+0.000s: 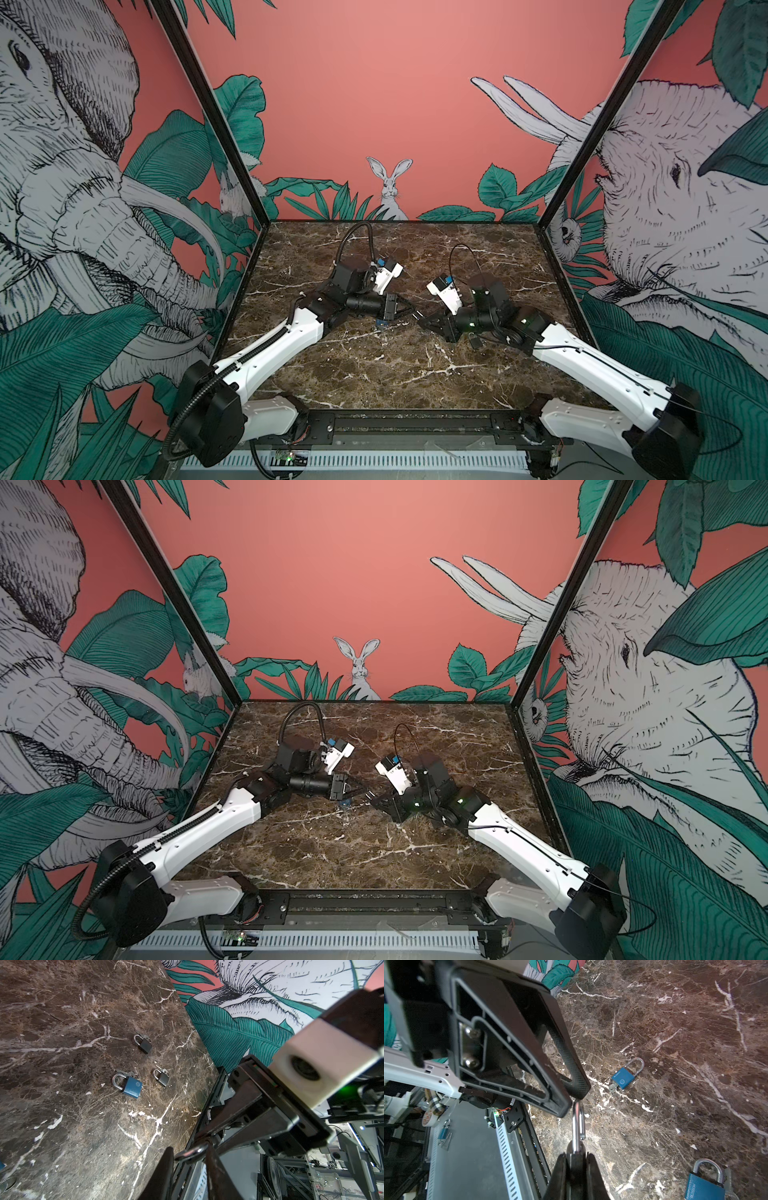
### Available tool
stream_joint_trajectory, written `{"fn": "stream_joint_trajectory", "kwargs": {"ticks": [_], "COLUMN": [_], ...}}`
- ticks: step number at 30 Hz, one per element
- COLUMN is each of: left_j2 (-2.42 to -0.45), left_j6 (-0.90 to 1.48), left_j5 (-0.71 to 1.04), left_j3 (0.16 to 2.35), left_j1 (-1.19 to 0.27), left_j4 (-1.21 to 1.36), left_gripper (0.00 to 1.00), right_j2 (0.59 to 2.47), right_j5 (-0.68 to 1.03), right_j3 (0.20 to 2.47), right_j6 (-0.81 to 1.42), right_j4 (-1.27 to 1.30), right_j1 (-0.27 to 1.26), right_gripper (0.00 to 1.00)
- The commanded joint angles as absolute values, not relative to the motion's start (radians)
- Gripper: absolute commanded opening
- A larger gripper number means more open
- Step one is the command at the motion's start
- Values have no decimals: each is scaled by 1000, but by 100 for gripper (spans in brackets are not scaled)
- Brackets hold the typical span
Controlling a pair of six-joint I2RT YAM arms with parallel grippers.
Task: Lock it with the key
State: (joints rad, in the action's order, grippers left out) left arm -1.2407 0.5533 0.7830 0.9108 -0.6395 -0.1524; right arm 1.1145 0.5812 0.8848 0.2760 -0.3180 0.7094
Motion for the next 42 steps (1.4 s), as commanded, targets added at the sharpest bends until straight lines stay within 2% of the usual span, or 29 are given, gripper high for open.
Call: {"fn": "stream_joint_trajectory", "kwargs": {"ticks": [1, 9, 15, 30, 35, 40, 42], "left_j2": [-1202, -1190, -1185, -1159, -1160, -1164, -1164], "left_j6": [576, 623, 635, 635, 635, 638, 636], "left_j5": [830, 869, 899, 907, 908, 912, 914], "left_j3": [888, 858, 854, 822, 824, 820, 818], "left_j1": [-627, -608, -608, -588, -584, -584, -584], "left_j4": [-95, -20, -3, -18, -15, -15, -15], "left_gripper": [31, 31, 24, 19, 12, 0, 0], "right_j2": [1115, 1144, 1156, 1158, 1155, 1146, 1140], "right_j5": [713, 821, 851, 890, 909, 932, 946], "right_j3": [878, 873, 870, 870, 871, 869, 868], "right_j6": [322, 373, 392, 430, 454, 486, 508], "right_j4": [-234, -197, -175, -140, -120, -88, -65], "right_j1": [687, 658, 646, 634, 633, 634, 633], "right_gripper": [0, 0, 0, 0, 0, 0, 0]}}
